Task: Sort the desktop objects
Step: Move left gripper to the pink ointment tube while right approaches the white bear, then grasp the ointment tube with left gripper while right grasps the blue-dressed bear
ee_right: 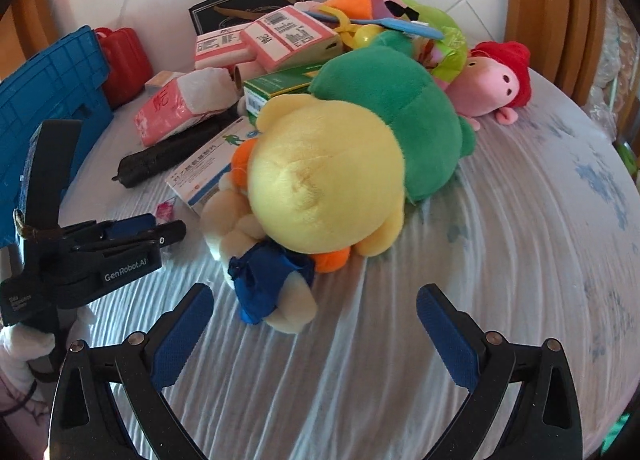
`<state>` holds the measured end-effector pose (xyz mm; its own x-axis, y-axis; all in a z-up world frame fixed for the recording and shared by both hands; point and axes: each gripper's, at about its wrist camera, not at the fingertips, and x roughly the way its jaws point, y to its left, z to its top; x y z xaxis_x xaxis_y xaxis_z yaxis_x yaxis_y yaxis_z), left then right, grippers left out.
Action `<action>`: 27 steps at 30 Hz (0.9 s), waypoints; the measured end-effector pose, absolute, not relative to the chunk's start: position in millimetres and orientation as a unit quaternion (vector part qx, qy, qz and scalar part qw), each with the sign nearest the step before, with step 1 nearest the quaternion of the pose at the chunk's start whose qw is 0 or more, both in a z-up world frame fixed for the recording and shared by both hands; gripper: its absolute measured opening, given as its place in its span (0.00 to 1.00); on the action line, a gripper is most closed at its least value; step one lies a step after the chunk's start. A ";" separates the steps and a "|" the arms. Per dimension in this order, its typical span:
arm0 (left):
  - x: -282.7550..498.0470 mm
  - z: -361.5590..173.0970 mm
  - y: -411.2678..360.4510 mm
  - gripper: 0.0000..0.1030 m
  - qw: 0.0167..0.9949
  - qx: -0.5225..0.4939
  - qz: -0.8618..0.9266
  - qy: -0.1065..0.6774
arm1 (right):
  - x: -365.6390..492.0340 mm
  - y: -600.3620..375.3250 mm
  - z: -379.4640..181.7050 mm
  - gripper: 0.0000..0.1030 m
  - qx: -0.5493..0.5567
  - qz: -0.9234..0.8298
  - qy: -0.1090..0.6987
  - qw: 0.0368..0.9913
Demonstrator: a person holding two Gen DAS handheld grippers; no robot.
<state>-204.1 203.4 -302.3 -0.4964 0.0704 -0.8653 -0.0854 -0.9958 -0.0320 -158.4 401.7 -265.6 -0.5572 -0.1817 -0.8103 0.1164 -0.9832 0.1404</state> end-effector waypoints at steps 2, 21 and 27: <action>-196.5 -299.9 193.4 0.25 0.048 -0.503 0.863 0.000 | -162.0 394.0 -268.5 1.00 0.463 -0.881 -0.036 0.095; -155.7 -285.5 184.3 0.24 0.055 -0.497 0.866 0.017 | -181.1 351.9 -287.2 0.62 0.466 -0.872 -0.040 0.141; -140.4 -278.2 184.4 0.17 0.049 -0.505 0.862 0.007 | -188.1 345.4 -290.8 0.31 0.475 -0.867 -0.050 0.141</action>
